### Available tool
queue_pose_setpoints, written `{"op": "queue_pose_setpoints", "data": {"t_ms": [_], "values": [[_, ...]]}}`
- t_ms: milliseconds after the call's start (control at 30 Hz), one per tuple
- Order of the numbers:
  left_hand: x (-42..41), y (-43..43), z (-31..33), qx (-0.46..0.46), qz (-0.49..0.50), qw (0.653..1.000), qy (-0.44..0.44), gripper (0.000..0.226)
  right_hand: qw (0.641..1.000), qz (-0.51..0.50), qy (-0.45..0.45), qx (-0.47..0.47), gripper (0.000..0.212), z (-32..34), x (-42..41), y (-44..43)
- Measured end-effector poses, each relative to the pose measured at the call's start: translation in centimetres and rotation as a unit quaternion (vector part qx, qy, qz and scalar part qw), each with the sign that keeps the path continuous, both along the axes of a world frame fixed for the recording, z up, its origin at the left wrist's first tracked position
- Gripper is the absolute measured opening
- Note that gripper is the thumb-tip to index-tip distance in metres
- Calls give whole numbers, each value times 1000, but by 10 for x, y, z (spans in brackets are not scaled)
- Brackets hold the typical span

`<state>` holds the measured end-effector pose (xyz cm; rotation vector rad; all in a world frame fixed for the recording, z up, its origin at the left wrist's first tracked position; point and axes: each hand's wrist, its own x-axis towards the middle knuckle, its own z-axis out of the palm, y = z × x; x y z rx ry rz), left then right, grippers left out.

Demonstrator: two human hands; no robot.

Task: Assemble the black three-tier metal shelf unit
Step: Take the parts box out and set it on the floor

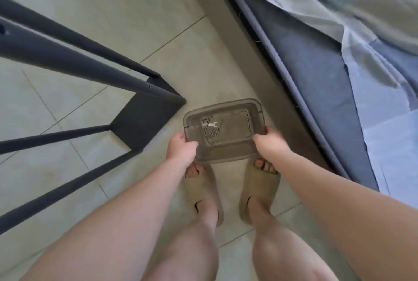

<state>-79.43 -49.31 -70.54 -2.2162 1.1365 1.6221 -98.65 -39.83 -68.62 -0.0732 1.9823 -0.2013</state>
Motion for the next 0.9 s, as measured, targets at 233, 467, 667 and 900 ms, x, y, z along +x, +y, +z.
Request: {"op": "queue_pose_setpoints", "data": {"t_ms": [233, 467, 667, 900], "values": [[-8, -20, -52, -44, -44, 998, 8, 29, 999, -37, -27, -18, 50, -58, 3, -8], [-20, -18, -24, -27, -106, 994, -12, 49, 999, -32, -28, -12, 63, -32, -7, -1], [-24, 9, 90, 16, -153, 988, -22, 54, 997, 39, -38, -50, 53, 67, -1, 13], [2, 25, 257, 0, -251, 968, -9, 56, 988, 121, -42, -91, 59, 241, 8, 12]]}}
